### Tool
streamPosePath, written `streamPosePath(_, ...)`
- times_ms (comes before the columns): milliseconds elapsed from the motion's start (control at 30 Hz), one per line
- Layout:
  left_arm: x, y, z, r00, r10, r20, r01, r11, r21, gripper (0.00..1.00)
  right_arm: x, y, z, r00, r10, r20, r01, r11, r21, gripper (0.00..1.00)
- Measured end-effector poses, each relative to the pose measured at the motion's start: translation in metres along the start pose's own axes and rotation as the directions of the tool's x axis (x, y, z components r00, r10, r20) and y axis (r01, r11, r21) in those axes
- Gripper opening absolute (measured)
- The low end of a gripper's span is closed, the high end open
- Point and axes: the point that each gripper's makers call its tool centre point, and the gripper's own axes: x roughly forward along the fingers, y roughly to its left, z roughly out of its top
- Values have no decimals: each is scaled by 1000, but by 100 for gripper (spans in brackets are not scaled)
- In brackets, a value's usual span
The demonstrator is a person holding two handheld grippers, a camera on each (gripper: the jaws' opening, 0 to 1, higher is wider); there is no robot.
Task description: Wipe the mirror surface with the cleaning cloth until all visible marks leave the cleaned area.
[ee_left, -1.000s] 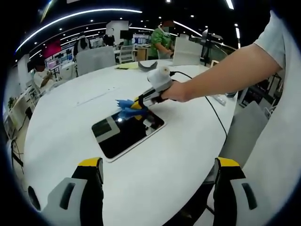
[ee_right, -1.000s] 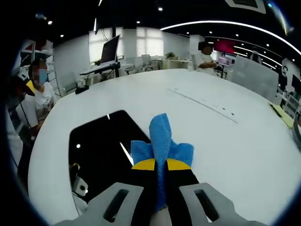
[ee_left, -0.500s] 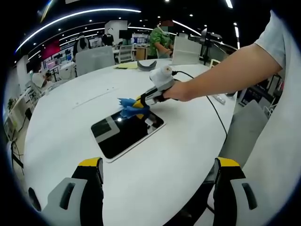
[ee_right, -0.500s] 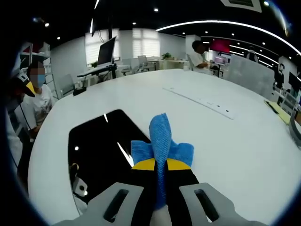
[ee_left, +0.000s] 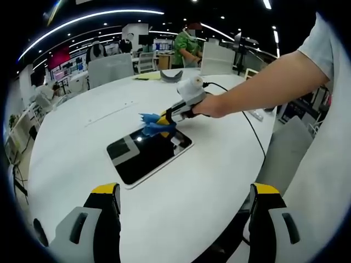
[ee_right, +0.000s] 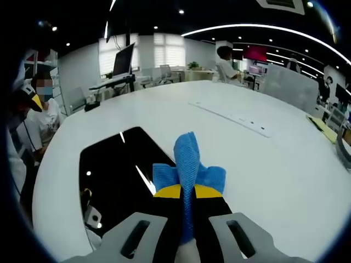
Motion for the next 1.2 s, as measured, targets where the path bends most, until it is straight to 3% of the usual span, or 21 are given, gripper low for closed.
streamPosePath(500, -1, 6, -1, 1000, 12, 9, -12, 1000, -1, 99, -2, -3, -3, 999, -50, -14, 50, 999, 19, 1)
streamPosePath(600, -2, 5, -6, 1000, 20, -11, -20, 999, 39, 99, -5, -3, -5, 998, -59, -21, 60, 998, 27, 1)
streamPosePath(1200, -17, 12, 0, 999, 4, 42, -4, 1000, -1, 99, -21, 11, -13, 984, -161, -73, 167, 982, 84, 1)
